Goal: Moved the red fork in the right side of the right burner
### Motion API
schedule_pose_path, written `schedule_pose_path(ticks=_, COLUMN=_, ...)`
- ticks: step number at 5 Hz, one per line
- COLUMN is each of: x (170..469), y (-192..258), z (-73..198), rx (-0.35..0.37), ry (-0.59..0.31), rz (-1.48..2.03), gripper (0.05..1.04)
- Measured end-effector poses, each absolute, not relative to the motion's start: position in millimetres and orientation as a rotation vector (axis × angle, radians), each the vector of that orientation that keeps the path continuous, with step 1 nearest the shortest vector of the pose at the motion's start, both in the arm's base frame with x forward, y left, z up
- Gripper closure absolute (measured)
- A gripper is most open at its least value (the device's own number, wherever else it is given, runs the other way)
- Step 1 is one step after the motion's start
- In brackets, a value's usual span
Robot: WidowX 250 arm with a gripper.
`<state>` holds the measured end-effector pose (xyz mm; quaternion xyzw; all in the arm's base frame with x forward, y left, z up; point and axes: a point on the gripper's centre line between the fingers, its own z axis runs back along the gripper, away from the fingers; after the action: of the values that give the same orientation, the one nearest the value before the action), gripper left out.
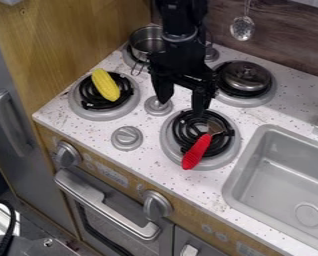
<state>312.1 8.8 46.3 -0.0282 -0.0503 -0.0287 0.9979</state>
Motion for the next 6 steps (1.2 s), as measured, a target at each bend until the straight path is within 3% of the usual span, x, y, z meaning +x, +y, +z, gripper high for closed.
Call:
schedule_pose_path(ticks=1, x=306.5, y=7.7, z=34.2, rx=-0.059, ry=-0.059, rz=-0.057, gripper=0.087)
schedule_pose_path(ticks=4, x=294.7, y=-4.7, z=-28.0, rx=0.0, ry=-0.143, rz=-0.054, gripper=0.087)
schedule_pose_path(ticks=6, x=304.6, y=-16.1, z=-59.7, rx=-0.007, ry=-0.118, rz=-0.05, gripper=0.087)
